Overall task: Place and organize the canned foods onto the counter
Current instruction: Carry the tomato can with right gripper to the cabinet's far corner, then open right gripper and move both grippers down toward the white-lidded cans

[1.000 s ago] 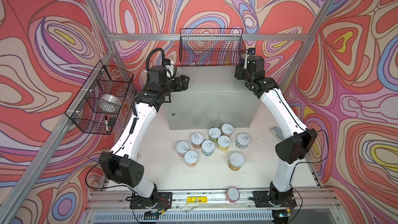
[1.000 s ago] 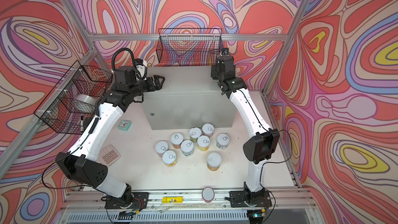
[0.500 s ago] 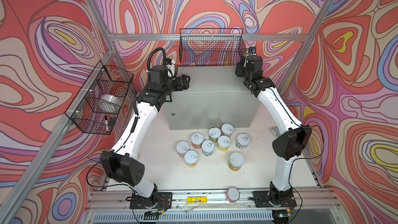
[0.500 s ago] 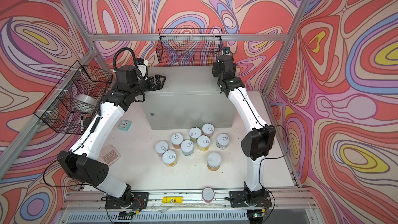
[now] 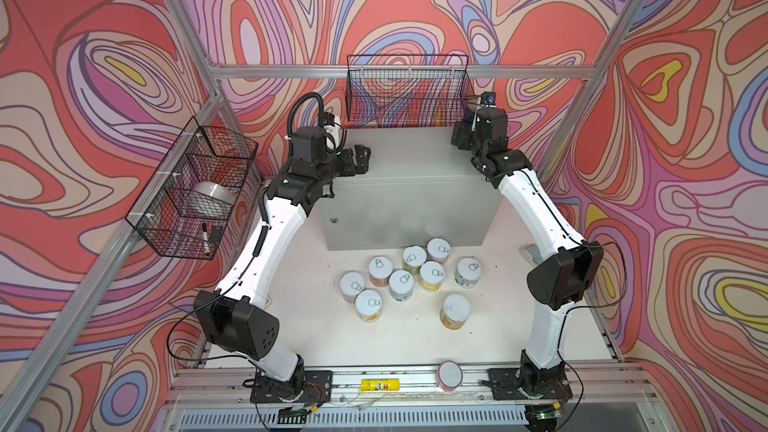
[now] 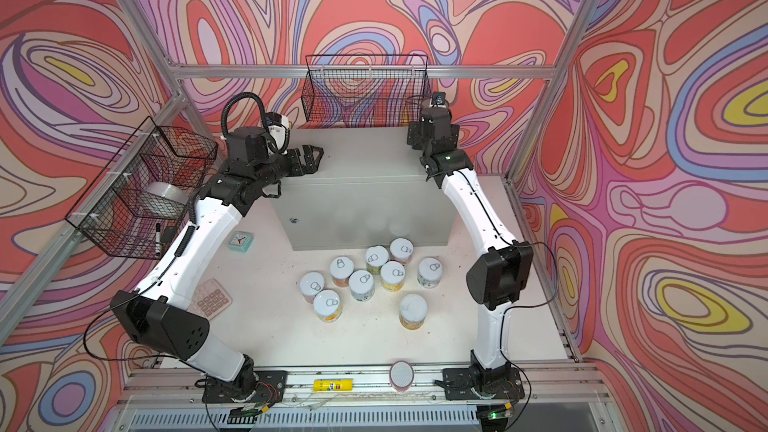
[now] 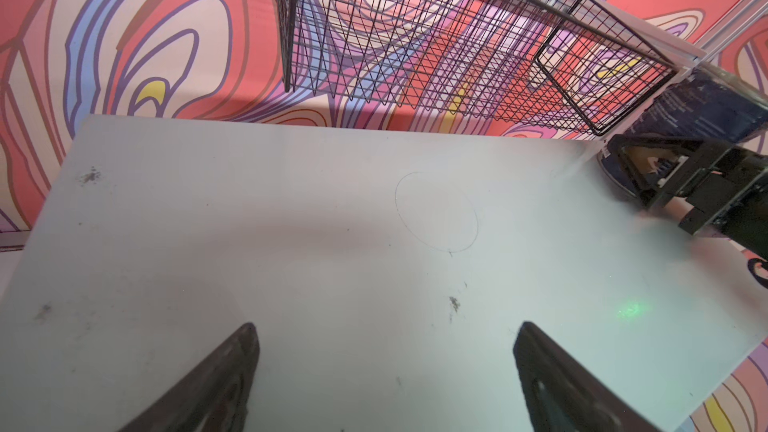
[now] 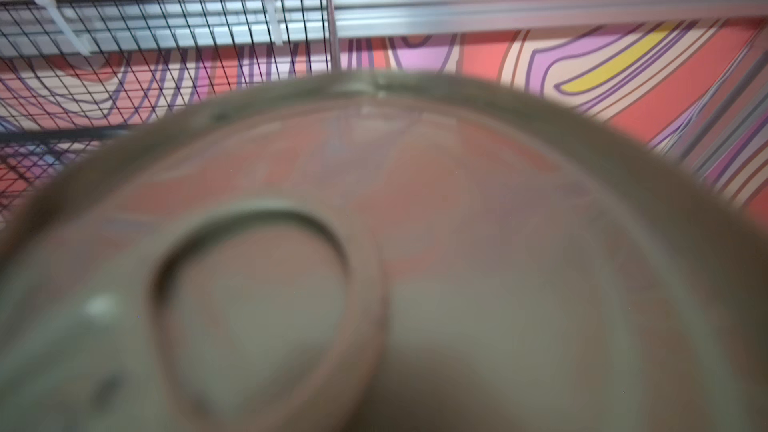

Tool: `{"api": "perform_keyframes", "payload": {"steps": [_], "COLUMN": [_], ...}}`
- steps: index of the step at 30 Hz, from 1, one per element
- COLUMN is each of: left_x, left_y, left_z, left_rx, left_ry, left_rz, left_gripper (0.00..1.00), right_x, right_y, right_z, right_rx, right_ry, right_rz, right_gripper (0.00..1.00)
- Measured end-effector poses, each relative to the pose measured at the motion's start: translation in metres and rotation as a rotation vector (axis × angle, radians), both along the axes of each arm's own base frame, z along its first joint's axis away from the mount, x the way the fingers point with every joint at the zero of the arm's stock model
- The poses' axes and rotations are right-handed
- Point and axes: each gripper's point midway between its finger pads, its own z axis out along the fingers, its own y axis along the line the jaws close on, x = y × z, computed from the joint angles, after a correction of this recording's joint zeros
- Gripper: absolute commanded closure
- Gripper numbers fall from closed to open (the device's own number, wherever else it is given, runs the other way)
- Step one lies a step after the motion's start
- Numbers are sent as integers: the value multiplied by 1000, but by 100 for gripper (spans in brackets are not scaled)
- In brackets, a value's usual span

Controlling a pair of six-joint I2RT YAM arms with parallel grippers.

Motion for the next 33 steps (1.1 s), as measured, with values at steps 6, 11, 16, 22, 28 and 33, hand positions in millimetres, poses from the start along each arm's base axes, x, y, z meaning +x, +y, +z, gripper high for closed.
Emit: {"api": "perform_keyframes", "payload": {"steps": [6,11,16,22,28,33], "left_x": [0,-1,-2,-8,-41,-79], "left_y": [0,0,2,9,6,-32], "left_z": [0,-1,-1,1,7,11], "left_rx": [10,16,28,46,45,102], "left_ry": [-3,-5,-4,-9,-40,-84], "left_rz": [-4,-7,-1,22,11,-65], "left_gripper": [2,2,0,1,2,0], "right_x": [-12,-35,-69,-132,-205,-244], "right_y": [4,1,-6,1,61,97], "right_z": [1,10,36,85,87,12], "right_rx": [21,30,39,34,52,15], "right_ry": [38,54,36,-45,-46,122], "right_rz": [45,65,77,89,268,405], "right_gripper": [2,2,2,3,7,4]}}
